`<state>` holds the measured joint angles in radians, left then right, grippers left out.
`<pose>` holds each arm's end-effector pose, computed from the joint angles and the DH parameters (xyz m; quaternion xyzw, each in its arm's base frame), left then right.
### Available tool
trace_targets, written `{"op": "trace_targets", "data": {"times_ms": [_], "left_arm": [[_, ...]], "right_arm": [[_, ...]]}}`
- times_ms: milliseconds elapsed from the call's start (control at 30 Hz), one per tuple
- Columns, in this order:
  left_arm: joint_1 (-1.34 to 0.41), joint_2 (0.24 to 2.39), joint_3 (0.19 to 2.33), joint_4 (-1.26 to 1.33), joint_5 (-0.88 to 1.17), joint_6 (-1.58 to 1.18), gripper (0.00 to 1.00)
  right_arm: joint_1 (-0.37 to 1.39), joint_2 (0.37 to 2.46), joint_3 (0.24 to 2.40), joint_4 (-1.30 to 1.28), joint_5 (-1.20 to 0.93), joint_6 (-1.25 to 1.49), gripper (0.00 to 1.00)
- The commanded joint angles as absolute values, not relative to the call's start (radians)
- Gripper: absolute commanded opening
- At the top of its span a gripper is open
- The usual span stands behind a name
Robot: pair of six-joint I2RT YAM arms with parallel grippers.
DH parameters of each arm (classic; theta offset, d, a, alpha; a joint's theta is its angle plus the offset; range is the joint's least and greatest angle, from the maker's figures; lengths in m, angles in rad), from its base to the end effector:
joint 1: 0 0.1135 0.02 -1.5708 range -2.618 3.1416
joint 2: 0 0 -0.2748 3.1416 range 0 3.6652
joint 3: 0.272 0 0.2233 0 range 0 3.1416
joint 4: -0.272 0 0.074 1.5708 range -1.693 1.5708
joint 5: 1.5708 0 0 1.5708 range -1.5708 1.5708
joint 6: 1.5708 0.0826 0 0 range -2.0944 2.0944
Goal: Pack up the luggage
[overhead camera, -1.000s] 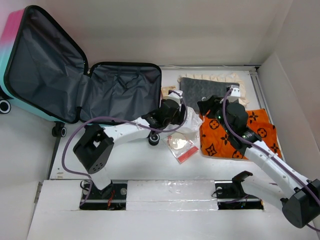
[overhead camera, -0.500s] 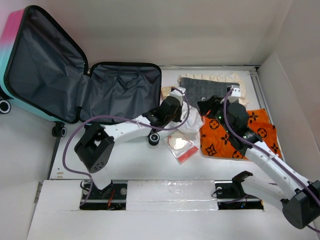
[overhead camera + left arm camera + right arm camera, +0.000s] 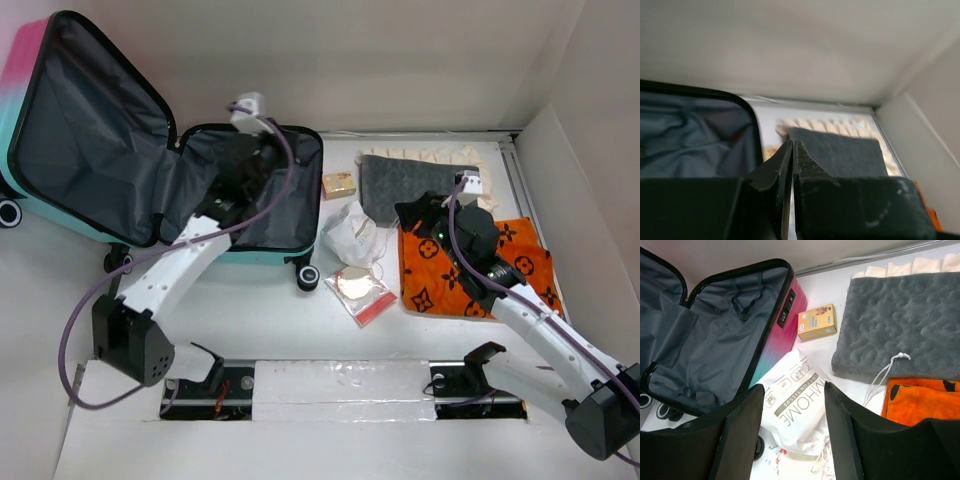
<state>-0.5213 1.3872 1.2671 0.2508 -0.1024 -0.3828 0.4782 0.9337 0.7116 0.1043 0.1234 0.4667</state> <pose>0.3037 -0.1647 0.4378 0.0072 0.6596 -0.2976 0.6901 0.2128 0.0989 0.3272 0.0367 0.7463 0.2607 0.6113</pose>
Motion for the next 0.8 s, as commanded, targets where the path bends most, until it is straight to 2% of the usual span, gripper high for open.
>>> {"op": "trace_targets", "data": {"times_ms": [0, 67, 200, 267, 300, 333, 367, 400, 500, 633, 767], "left_arm": [[-0.407, 1.333, 1.206, 0.307, -0.048, -0.463, 0.00], [-0.388, 1.344, 1.206, 0.284, 0.053, -0.482, 0.00], [-0.541, 1.411, 1.206, 0.215, -0.014, -0.410, 0.03], [-0.619, 1.454, 1.218, 0.148, -0.014, -0.391, 0.22], [-0.636, 1.475, 1.236, 0.120, -0.014, -0.381, 0.37], [-0.673, 1.521, 1.245, 0.092, -0.014, -0.371, 0.71], [-0.689, 1.540, 1.246, 0.057, -0.026, -0.355, 0.81], [-0.704, 1.555, 1.246, 0.045, -0.058, -0.345, 0.88], [-0.739, 1.600, 1.255, 0.026, -0.115, -0.310, 0.96], [-0.739, 1.672, 1.298, -0.032, -0.175, -0.276, 0.96], [-0.811, 1.701, 1.307, -0.043, -0.200, -0.214, 0.93]], "right_arm": [[0.472, 0.914, 0.755, 0.127, 0.091, 0.456, 0.58], [0.472, 0.923, 0.755, 0.127, 0.091, 0.456, 0.58], [0.472, 0.968, 0.784, 0.101, 0.091, 0.456, 0.64], [0.472, 0.988, 0.793, 0.081, 0.091, 0.456, 0.67], [0.472, 1.000, 0.804, 0.071, 0.091, 0.456, 0.67], [0.472, 1.000, 0.804, 0.071, 0.091, 0.456, 0.67], [0.472, 1.000, 0.804, 0.071, 0.091, 0.456, 0.68], [0.472, 1.000, 0.804, 0.071, 0.091, 0.456, 0.68], [0.472, 1.000, 0.804, 0.071, 0.091, 0.456, 0.68], [0.472, 1.000, 0.804, 0.071, 0.100, 0.456, 0.68], [0.463, 0.982, 0.795, 0.071, 0.130, 0.465, 0.68]]}}
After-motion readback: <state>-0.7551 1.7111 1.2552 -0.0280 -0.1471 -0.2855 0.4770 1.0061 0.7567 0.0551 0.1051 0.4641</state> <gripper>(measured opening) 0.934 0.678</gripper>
